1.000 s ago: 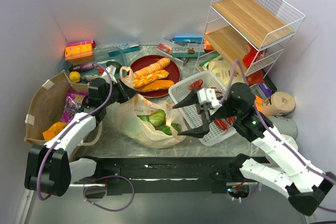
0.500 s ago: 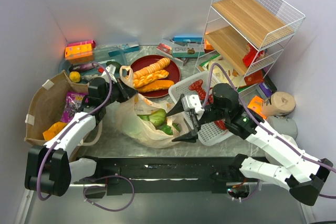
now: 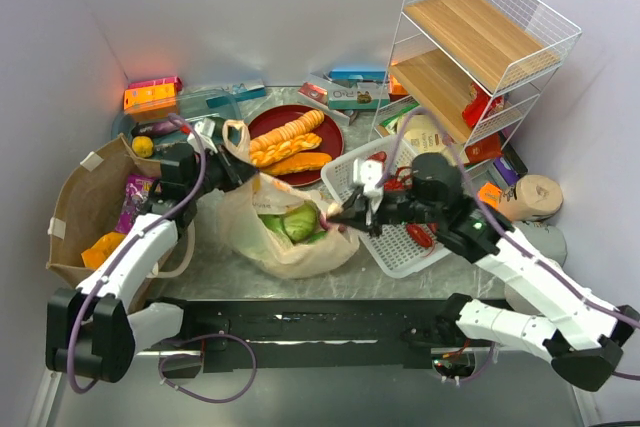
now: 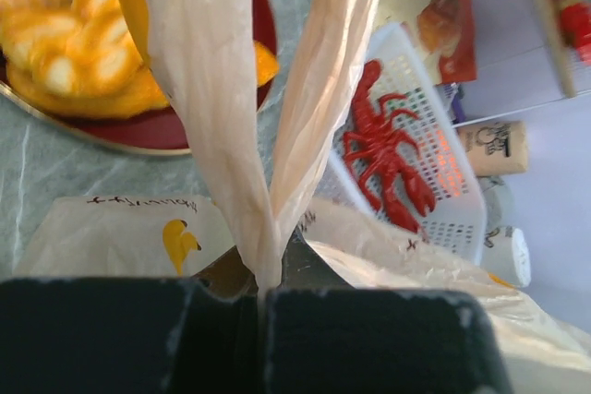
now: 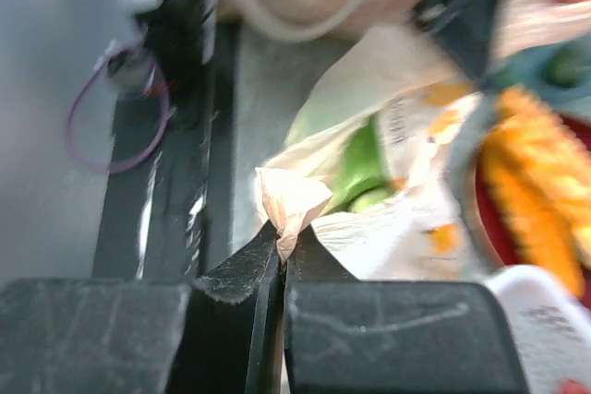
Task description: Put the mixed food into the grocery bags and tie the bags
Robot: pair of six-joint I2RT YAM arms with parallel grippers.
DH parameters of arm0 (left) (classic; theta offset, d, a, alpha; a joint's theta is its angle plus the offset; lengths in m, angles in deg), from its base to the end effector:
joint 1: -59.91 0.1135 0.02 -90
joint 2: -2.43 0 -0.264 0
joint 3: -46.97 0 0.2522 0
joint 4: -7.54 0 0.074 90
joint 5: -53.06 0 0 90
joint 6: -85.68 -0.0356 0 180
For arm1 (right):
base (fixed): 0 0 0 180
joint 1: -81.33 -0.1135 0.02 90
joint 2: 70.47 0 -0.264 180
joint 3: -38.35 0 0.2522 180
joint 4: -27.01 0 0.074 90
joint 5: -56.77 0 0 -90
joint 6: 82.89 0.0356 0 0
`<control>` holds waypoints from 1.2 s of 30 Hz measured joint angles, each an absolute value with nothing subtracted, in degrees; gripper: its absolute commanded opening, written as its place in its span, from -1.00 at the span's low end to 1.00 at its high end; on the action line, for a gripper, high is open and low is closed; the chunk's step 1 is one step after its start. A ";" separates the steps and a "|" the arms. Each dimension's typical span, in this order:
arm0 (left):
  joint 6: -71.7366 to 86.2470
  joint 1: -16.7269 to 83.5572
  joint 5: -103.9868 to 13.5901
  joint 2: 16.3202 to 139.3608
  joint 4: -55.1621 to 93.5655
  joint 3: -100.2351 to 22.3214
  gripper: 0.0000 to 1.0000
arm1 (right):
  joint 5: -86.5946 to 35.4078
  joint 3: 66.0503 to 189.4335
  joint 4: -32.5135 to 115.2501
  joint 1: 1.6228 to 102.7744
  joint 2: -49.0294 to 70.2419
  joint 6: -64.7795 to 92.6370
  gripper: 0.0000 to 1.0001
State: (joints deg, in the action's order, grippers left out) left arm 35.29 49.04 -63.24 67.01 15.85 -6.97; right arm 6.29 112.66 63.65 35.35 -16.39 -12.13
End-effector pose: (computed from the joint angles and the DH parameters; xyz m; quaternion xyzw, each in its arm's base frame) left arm 0.2472 -0.0635 0.2710 -0.0686 0.8005 -0.4088 0.4329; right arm 0.1221 0.1589 0.3858 -0.5767 0.5257 0.3937 0.4858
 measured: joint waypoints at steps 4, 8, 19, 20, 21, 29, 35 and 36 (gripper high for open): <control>34.70 49.83 -64.49 63.86 19.70 -12.26 -0.97 | -0.94 118.48 60.89 35.35 -19.84 -8.17 -1.00; 33.41 50.42 -66.65 58.75 21.88 -17.62 -0.97 | -9.49 118.76 55.65 35.35 -26.14 -4.17 -1.00; 34.57 58.68 -72.49 55.45 20.00 -10.23 -0.97 | -29.25 117.86 53.75 35.76 -16.83 -1.22 -1.00; 34.92 58.85 -73.17 56.04 19.74 -8.85 -0.97 | -30.36 117.51 54.27 36.14 -15.47 -1.12 -1.00; 35.05 58.94 -73.91 56.58 19.37 -7.54 -0.97 | -31.85 117.19 55.17 36.70 -13.90 -0.83 -1.00; 32.49 58.96 -76.88 55.25 19.22 -4.94 -0.97 | -32.48 114.54 56.41 47.33 -8.78 4.31 -1.00; 31.38 58.68 -76.86 48.85 15.61 -0.09 -0.97 | -25.44 113.06 56.06 54.65 -7.73 9.00 -1.00; 31.58 58.68 -77.10 47.93 14.50 0.94 -0.97 | -24.07 112.77 55.71 55.41 -7.71 9.38 -1.00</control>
State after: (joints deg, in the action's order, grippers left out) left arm 31.58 58.68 -77.10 47.93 14.50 0.94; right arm -24.07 112.77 55.71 55.41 -7.71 9.38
